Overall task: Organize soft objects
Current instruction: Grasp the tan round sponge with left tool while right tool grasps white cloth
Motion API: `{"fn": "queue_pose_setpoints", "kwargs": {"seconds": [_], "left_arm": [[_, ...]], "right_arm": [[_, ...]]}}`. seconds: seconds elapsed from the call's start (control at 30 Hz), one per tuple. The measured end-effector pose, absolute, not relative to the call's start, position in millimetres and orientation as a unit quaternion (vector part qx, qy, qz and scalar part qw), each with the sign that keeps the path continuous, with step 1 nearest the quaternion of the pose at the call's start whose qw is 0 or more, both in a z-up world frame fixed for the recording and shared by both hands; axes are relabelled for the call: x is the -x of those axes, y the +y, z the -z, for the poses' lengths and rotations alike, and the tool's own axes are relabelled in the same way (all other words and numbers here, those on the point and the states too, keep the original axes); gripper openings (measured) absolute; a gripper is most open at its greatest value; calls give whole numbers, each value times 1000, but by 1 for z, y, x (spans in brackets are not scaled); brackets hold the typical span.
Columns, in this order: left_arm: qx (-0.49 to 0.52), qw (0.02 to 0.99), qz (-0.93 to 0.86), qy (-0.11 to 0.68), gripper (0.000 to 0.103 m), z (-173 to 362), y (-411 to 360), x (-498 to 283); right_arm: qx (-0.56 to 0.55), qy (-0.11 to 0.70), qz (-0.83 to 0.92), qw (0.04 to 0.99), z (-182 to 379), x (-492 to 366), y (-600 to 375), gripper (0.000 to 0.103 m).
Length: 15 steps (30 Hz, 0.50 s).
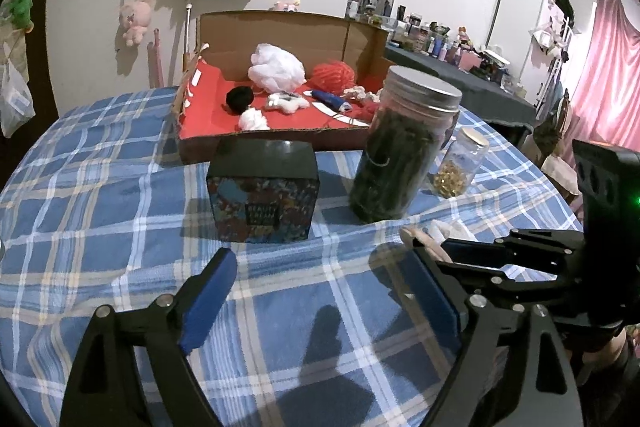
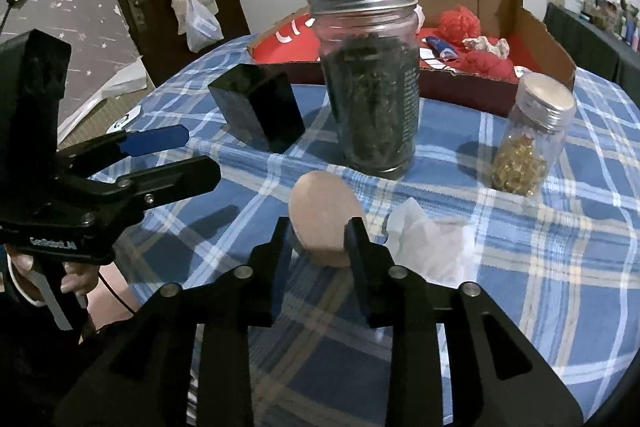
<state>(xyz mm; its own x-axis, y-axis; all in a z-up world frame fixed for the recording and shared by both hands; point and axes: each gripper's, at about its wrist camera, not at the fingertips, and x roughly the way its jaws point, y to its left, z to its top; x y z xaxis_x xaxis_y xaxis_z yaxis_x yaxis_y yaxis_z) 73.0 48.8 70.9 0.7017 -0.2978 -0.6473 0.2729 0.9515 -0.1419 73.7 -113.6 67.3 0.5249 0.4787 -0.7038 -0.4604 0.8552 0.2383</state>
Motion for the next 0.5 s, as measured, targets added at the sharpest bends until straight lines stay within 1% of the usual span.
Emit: {"fn": "queue_pose_setpoints", "kwargs": {"seconds": [0.07, 0.1, 0.13, 0.17, 0.23, 0.3, 0.37, 0.4, 0.5], "left_arm": [[19, 923, 152, 354, 89, -69, 50, -71], [19, 923, 151, 353, 91, -68, 50, -71], [18, 924, 150, 352, 92, -68, 49, -70], [17, 924, 150, 351, 92, -67, 49, -69], [17, 926, 151, 347, 95, -66, 47, -67], [15, 927, 152, 342, 96, -66, 46, -66], [15, 929, 151, 336, 98, -66, 44, -64], [15, 931, 150, 333, 102, -66, 43, -62], [12, 937, 142, 320, 103, -65, 39, -59]], "right_arm": [[-15, 404, -270, 874, -68, -71, -115, 36], [-16, 400, -269, 876, -69, -69, -116, 59], [-17, 393, -267, 879, -71, -67, -118, 79], [-16, 382, -265, 885, -73, -63, -119, 80], [-12, 374, -258, 891, -76, -60, -120, 80], [-10, 370, -247, 895, -78, -57, -123, 80], [-5, 359, -222, 907, -80, -54, -130, 80], [1, 352, -202, 914, -81, -51, -134, 80], [12, 342, -148, 928, -80, -48, -143, 80]]}}
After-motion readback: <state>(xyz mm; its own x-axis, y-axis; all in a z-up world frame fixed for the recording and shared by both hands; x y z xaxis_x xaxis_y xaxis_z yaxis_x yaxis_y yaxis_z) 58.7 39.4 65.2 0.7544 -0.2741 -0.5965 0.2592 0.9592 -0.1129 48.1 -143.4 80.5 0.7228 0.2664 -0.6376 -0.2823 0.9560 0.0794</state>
